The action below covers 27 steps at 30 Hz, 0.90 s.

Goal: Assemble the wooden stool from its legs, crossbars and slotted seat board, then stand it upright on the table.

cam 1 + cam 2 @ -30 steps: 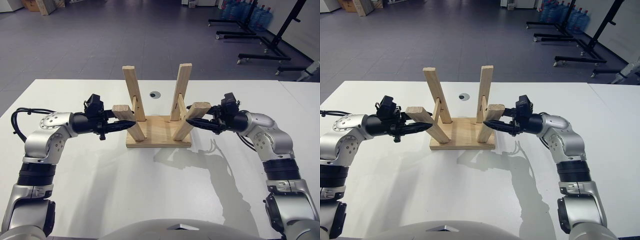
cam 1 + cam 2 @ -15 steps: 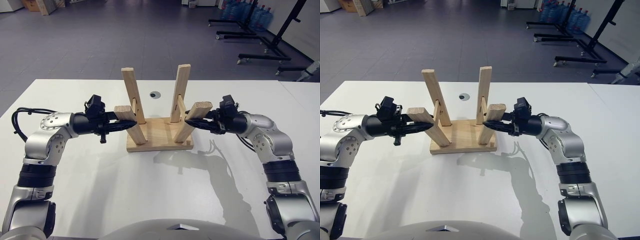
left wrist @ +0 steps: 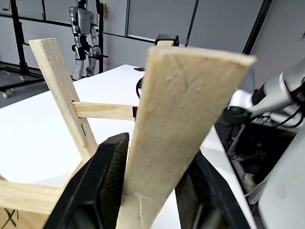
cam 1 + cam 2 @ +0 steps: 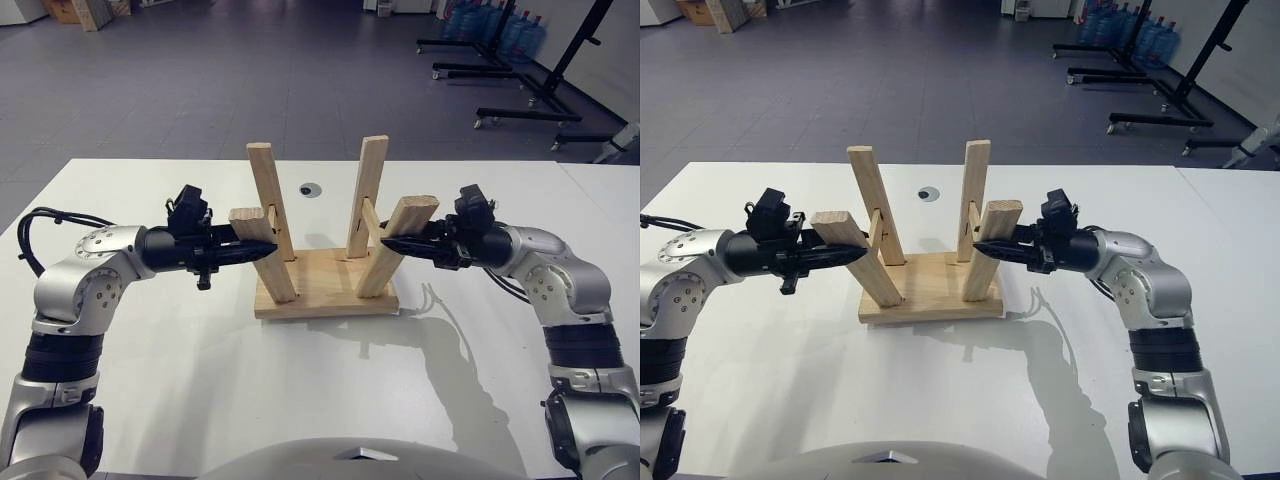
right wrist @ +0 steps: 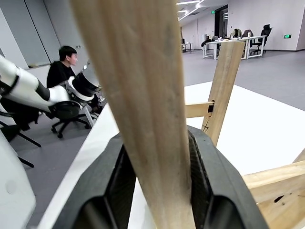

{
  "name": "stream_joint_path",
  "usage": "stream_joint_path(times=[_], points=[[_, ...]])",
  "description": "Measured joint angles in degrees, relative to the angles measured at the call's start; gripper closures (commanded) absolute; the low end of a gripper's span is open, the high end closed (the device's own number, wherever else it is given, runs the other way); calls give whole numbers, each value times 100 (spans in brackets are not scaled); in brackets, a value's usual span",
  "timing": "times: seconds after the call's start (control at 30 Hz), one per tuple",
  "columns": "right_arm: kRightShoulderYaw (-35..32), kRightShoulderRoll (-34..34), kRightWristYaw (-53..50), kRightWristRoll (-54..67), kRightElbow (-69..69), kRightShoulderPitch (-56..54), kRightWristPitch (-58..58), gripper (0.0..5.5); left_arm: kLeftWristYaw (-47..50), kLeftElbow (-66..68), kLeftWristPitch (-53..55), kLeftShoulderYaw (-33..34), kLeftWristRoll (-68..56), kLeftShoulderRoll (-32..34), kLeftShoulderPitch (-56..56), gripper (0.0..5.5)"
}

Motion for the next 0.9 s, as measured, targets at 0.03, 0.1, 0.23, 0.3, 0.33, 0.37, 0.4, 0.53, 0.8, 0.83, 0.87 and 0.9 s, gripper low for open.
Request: stream_joint_path(times=[0.03,0.1,0.23,0.3,0.33,0.37,0.4,0.53,0.8,0.83,0.87,0.9], points=[[-40,-24,-76,108,-75,0,196,412,70,-72,157,41,-116,6,2,415],[-184,-64,-288,431,-230,-4,737,412,295,-153,534,156,-490,10,-12,415],[-473,-158,-893,1210,-431,-122,1903,412,888,-45,1283,406,-1198,-69,-207,415],[-594,-176,-1179,1540,-436,-242,2412,412,1199,135,1657,523,-1535,-124,-349,415],[-638,-185,-1288,1669,-415,-302,2619,412,1339,218,1842,577,-1700,-154,-413,415],[-680,-196,-1424,1828,-364,-384,2869,412,1486,326,2053,642,-1882,-183,-487,415],[-695,-207,-1503,1936,-280,-469,3067,412,1620,394,2230,680,-2067,-200,-524,415],[-683,-250,-1705,2172,233,-898,3789,412,2154,843,3084,749,-2734,-248,-822,415],[-636,-149,-2081,2229,1116,-1332,4542,412,3329,1801,3899,942,-3507,-503,-1112,415],[-635,-123,-2131,2206,1168,-1332,4606,412,3432,1917,3948,939,-3507,-536,-1127,415],[-641,-87,-2186,2200,1244,-1332,4653,412,3519,1974,3974,932,-3476,-553,-1127,415],[-644,-15,-2252,2173,1323,-1331,4656,412,3599,2038,4004,923,-3411,-574,-1127,415]])
